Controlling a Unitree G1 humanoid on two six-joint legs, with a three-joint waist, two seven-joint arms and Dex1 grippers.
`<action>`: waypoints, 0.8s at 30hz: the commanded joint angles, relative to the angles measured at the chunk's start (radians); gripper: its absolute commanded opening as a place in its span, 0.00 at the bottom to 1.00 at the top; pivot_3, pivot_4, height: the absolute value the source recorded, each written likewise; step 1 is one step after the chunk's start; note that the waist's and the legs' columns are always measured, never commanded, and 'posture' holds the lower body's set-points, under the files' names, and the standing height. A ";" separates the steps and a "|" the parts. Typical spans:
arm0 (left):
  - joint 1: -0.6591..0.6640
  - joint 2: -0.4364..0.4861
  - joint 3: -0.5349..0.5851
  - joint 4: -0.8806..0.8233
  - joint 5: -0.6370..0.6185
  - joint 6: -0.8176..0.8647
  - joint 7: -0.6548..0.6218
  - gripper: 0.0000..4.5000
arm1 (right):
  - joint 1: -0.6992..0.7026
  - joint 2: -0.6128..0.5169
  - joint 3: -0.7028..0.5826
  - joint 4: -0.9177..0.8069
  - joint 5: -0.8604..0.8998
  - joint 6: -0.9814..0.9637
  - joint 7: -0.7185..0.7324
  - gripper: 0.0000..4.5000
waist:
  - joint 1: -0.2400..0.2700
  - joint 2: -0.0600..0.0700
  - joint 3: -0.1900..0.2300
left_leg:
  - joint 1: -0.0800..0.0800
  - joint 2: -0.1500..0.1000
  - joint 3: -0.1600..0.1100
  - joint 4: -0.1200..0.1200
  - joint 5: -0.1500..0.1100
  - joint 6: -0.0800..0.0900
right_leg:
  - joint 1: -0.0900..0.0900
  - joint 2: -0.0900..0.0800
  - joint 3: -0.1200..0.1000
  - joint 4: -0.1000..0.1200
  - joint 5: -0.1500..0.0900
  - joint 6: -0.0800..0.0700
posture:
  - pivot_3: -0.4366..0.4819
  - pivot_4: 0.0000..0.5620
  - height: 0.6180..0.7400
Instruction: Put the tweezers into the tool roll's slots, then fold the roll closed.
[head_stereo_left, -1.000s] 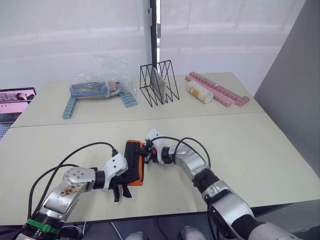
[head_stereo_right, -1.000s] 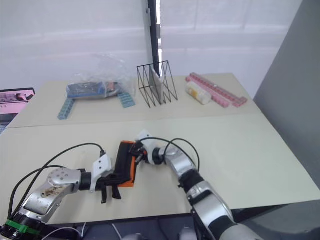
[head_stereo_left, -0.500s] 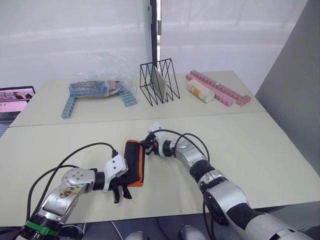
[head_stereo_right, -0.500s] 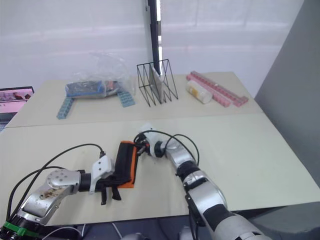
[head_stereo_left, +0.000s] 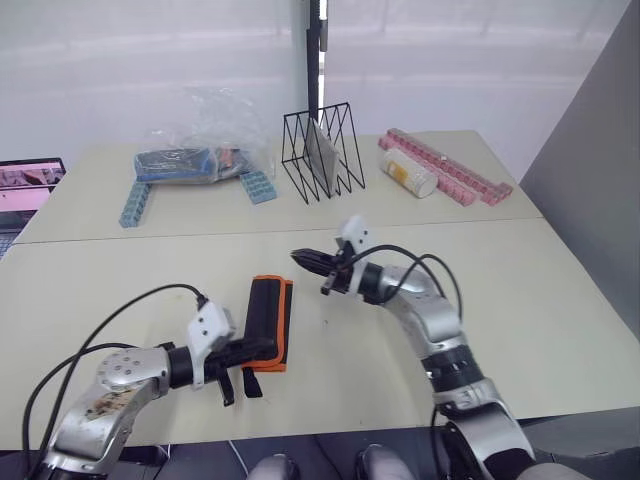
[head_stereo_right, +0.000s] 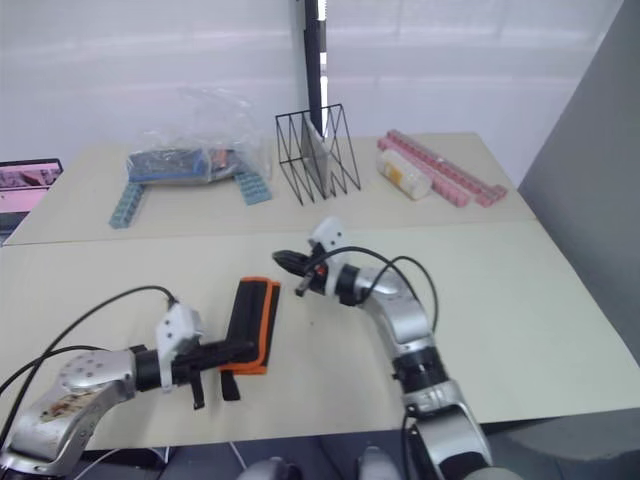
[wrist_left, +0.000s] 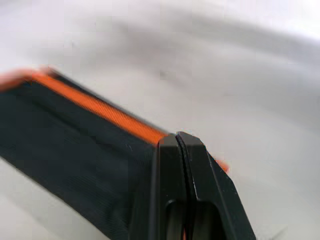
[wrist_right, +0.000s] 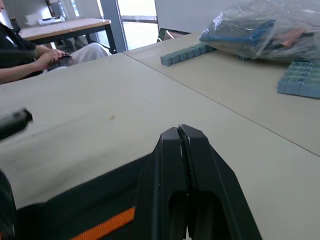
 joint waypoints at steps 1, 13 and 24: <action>0.043 0.016 0.164 -0.077 -0.072 -0.001 0.032 0.01 | 0.018 -0.069 -0.050 -0.131 0.042 0.066 -0.007 0.00 | 0.000 0.000 0.000 | 0.001 0.000 0.000 0.000 0.000 0.000 | 0.000 0.000 0.000 0.000 0.000 0.000 | 0.48 0.27 0.97; 0.476 0.009 0.653 0.091 -0.086 -0.147 -0.147 0.78 | 0.317 -0.365 -0.215 -0.234 0.087 0.068 0.038 0.57 | 0.019 -0.005 0.004 | 0.003 0.001 0.001 0.000 0.000 0.000 | 0.004 0.000 0.000 -0.004 0.000 -0.001 | 0.48 0.27 0.97; 0.511 -0.040 0.681 0.258 -0.031 -0.268 -0.115 1.00 | 0.516 -0.468 -0.395 -0.103 0.101 -0.092 0.085 1.00 | 0.040 -0.011 0.007 | 0.004 0.001 0.002 0.002 0.000 0.001 | 0.006 -0.002 -0.001 -0.005 0.000 -0.001 | 0.48 0.27 0.97</action>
